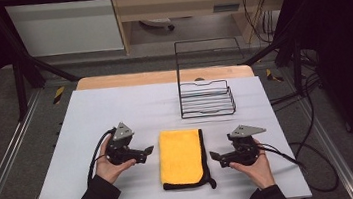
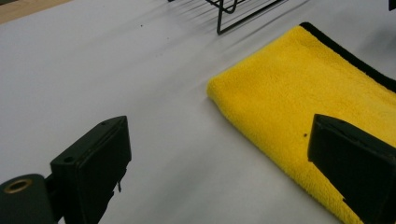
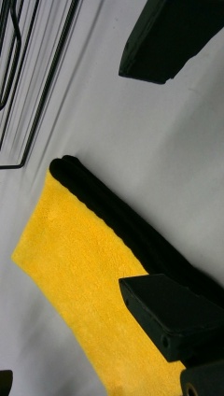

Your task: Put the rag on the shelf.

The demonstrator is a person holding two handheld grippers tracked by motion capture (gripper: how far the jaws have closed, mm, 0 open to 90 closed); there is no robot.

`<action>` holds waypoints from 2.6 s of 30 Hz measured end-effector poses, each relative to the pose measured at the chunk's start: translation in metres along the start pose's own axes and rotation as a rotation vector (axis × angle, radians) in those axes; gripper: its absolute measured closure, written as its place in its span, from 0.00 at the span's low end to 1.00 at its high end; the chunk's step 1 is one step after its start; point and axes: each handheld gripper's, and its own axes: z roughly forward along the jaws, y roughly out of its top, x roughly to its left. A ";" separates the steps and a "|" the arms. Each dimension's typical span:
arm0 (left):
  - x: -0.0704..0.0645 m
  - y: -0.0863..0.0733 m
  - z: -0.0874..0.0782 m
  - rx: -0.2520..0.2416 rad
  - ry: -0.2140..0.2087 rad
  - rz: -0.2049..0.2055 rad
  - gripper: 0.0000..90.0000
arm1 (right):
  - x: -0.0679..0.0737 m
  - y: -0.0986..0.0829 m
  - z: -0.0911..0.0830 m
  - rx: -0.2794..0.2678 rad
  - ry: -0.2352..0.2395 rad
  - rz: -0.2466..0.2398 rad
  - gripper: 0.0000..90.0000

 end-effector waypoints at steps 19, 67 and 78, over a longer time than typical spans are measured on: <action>-0.004 0.022 0.046 0.061 0.039 -0.054 0.23 | 0.002 -0.003 0.000 0.016 -0.001 0.007 0.02; -0.009 0.014 0.089 0.110 -0.012 -0.107 0.87 | -0.004 0.032 0.053 0.019 -0.017 0.101 0.22; -0.008 0.013 0.089 0.106 -0.012 -0.084 0.87 | -0.009 0.034 0.085 0.073 -0.026 0.104 0.51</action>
